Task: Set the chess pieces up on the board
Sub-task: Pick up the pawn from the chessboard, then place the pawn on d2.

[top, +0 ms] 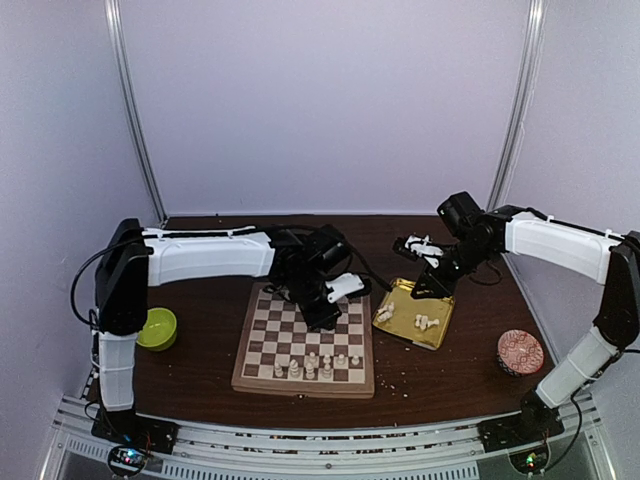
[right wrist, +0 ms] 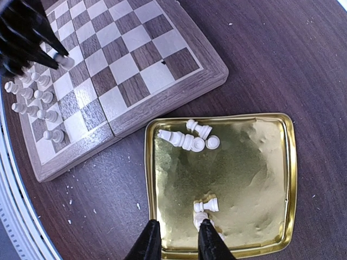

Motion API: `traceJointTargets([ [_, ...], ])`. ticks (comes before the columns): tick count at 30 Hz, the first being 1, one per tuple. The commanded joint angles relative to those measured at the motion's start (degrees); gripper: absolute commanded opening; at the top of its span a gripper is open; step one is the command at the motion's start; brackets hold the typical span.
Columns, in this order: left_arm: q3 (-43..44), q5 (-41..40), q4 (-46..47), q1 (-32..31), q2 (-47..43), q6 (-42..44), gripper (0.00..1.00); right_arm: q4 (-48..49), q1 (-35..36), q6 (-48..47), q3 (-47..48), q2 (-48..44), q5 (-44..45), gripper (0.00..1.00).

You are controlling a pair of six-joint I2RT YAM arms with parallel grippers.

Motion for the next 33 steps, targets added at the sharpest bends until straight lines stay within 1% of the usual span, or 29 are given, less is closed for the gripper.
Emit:
traceJointTargets([
  [1, -5.82, -1.54, -1.38, 2.12, -9.75, -0.04, 0.09, -0.85, -0.27, -0.72, 0.97, 0.81, -0.33, 0.23],
  [8, -18.69, -1.71, 0.19, 3.46, -19.07, -1.33, 0.08, -0.99, -0.27, -0.82, 1.02, 1.15, -0.45, 0.23],
  [16, -25.32, 3.29, 1.93, 3.38, -21.94, -2.05, 0.08, -1.56, -0.18, -0.82, 1.51, 2.33, -1.31, 0.23],
  [22, -25.63, 7.53, 4.02, 3.09, -21.59, -1.58, 0.08, -1.69, -0.10, -0.82, 1.64, 2.47, -1.41, 0.23],
  [33, -23.25, 8.68, 4.24, 2.10, -17.33, -0.27, 0.08, -1.97, -0.10, -1.19, 1.48, 2.49, -1.15, 0.23],
])
